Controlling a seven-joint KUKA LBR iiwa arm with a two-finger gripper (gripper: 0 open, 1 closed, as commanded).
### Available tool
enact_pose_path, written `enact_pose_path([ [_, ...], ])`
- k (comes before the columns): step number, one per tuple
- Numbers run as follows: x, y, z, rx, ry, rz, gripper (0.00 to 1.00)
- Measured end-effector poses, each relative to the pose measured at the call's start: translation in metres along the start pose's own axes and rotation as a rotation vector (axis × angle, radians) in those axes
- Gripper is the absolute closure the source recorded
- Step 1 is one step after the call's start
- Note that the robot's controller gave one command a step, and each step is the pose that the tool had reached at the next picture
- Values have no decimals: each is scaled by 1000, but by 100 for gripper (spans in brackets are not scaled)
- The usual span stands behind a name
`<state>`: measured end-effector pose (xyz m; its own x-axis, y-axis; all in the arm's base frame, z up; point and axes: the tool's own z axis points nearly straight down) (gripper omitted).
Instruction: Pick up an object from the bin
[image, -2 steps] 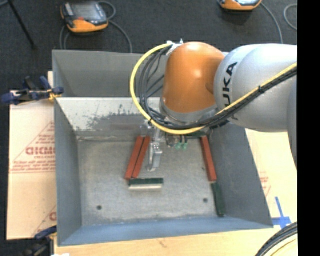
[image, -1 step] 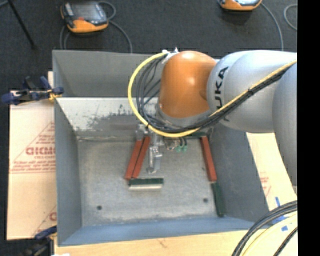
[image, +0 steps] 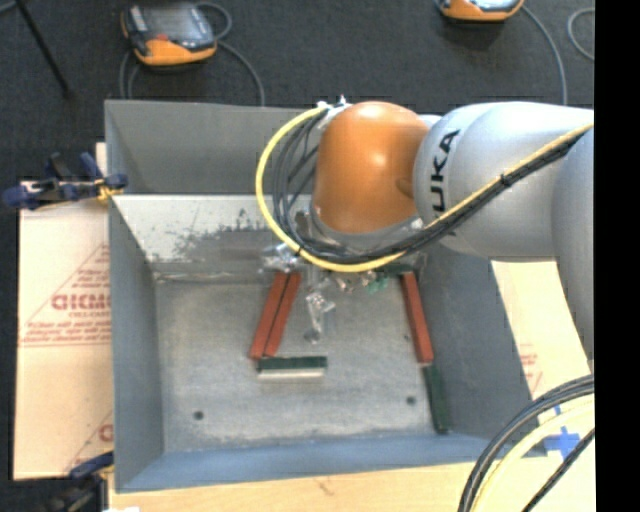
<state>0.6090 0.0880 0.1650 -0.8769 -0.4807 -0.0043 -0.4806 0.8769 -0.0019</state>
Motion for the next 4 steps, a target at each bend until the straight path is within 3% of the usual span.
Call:
enact_pose_path([
  [1,-13,-7,27,-1,-2,-97,0],
  [2,-24,-12,66,1,-3,-281,0],
  [3,-36,-24,94,-2,-2,-513,100],
  [4,-36,-24,94,-2,-2,-512,100],
])
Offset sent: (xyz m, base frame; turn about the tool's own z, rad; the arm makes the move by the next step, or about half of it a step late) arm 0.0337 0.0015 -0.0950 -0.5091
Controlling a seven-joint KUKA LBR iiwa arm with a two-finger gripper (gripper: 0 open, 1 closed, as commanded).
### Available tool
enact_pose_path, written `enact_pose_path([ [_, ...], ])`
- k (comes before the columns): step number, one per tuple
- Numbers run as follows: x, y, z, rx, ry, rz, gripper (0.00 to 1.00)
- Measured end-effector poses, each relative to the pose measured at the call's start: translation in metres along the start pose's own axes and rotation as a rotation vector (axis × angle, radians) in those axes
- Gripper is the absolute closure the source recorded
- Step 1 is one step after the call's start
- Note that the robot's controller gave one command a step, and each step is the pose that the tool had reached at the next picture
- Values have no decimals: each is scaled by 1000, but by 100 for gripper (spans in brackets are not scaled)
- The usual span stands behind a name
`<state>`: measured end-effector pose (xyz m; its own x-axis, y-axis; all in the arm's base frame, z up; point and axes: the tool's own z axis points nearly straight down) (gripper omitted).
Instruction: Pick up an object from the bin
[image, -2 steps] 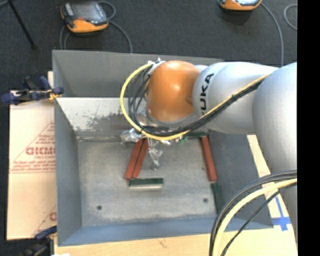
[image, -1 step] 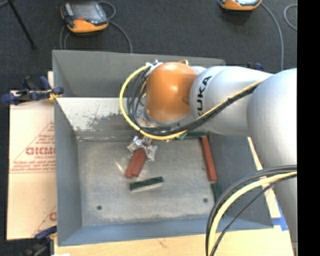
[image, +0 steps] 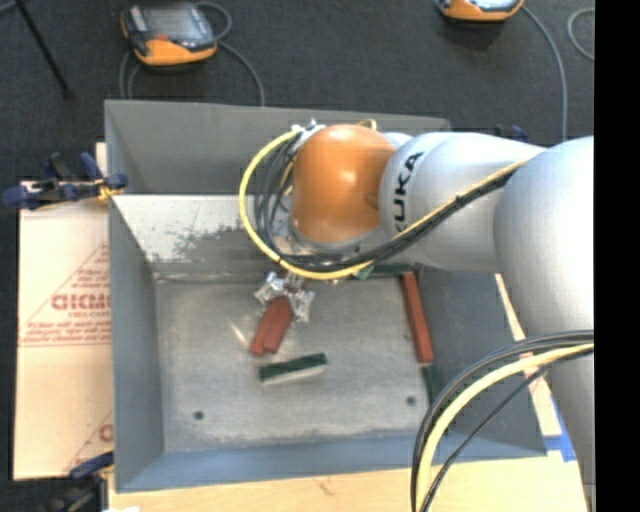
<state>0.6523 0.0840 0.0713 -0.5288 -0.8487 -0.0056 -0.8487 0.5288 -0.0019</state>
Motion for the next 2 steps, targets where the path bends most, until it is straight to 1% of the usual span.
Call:
enact_pose_path([
  [1,0,0,-2,-1,0,1,100],
  [2,2,2,-14,-8,6,1,100],
])
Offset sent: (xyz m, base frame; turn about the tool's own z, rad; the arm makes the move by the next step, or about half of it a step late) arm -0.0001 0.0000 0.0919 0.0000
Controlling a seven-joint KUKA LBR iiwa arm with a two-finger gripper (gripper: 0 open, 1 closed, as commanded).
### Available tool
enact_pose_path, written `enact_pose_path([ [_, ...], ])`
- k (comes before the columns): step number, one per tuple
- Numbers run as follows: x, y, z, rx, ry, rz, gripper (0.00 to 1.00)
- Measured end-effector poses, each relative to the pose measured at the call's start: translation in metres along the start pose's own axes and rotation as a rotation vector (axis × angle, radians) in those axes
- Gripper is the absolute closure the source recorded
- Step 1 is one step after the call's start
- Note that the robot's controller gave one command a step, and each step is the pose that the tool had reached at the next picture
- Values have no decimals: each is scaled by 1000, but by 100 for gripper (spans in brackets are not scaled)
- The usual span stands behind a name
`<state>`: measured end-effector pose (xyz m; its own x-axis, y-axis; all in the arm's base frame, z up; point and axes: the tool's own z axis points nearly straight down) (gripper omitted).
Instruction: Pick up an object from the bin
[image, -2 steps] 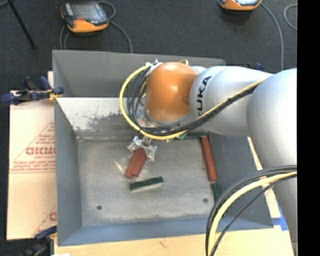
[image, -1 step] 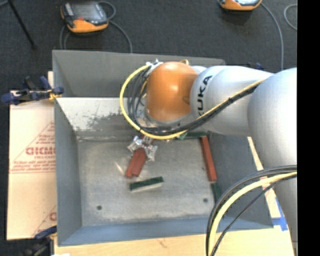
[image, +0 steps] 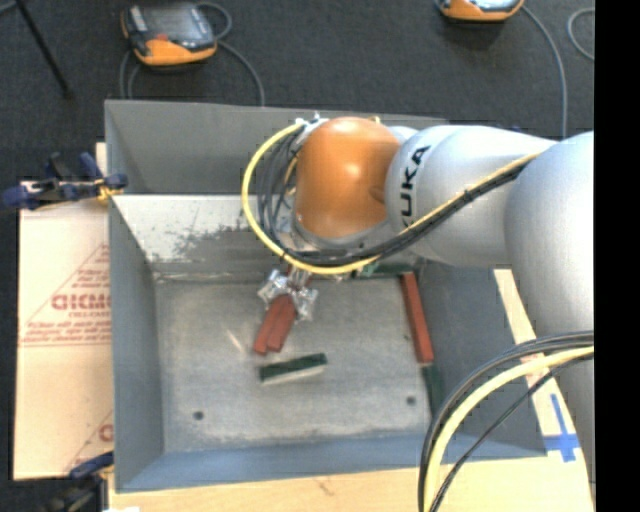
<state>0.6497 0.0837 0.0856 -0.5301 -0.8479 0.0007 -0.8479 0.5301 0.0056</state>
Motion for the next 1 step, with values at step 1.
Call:
enact_pose_path([
  [1,0,0,-14,0,2,1,100],
])
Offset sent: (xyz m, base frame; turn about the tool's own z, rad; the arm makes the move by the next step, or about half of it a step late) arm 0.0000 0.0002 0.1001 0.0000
